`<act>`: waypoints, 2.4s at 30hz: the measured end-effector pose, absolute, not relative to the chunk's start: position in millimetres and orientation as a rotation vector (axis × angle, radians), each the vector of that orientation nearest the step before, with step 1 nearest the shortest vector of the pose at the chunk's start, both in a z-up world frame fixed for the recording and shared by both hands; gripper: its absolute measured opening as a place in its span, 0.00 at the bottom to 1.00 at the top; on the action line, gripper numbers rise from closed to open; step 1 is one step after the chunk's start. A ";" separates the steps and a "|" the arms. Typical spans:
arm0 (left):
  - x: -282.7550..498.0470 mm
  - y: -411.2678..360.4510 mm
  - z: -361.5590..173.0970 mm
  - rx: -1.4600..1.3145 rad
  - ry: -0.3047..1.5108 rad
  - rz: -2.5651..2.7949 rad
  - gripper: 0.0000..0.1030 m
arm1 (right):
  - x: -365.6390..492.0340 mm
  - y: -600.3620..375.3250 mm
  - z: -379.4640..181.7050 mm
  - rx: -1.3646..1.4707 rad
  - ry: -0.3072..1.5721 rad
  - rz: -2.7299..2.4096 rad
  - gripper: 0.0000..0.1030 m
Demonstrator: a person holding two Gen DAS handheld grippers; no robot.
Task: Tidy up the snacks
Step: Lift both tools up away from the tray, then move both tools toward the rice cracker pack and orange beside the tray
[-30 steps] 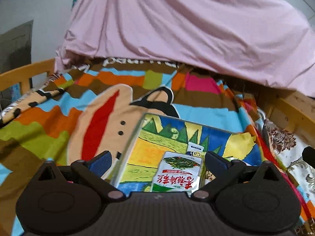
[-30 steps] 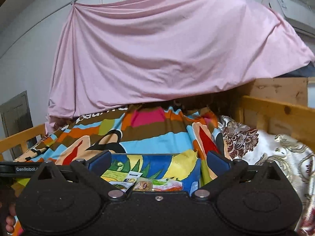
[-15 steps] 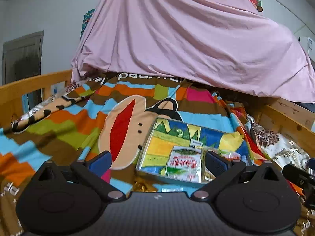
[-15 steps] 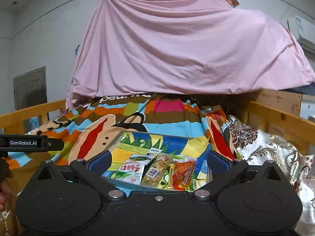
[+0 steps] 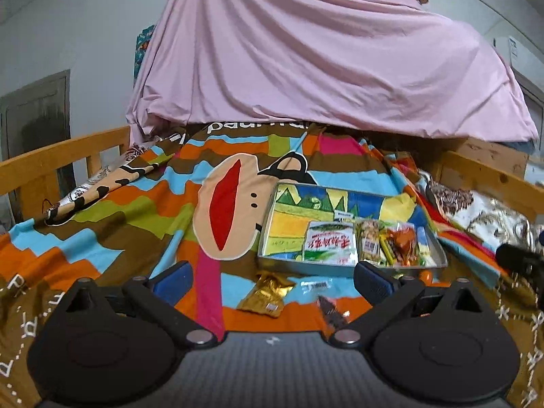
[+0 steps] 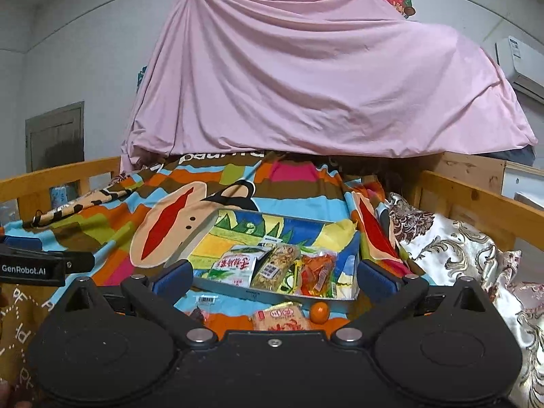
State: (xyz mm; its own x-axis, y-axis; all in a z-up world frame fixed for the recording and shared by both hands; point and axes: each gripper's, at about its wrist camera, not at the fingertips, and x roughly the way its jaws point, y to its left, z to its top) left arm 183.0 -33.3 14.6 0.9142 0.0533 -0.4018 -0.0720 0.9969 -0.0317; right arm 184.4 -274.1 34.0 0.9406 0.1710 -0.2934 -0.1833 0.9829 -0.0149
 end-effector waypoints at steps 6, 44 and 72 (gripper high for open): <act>166.6 -37.2 4.3 -0.025 0.421 0.046 1.00 | 169.6 -270.7 24.1 -0.054 0.339 0.190 0.99; 189.3 -29.5 -31.4 -0.013 0.526 0.264 1.00 | 185.8 -250.3 -14.9 0.003 0.368 0.243 1.00; 243.7 -78.4 -44.3 0.036 0.550 0.252 1.00 | 282.1 -281.0 -48.2 -0.122 0.477 0.286 0.99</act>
State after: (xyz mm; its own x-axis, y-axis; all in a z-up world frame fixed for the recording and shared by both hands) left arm 243.7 -78.4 -44.3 0.8226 0.2468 -0.5123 -0.2276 0.9685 0.1011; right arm 282.1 -281.0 -48.2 0.8494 0.2427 -0.4687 -0.2995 0.9528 -0.0493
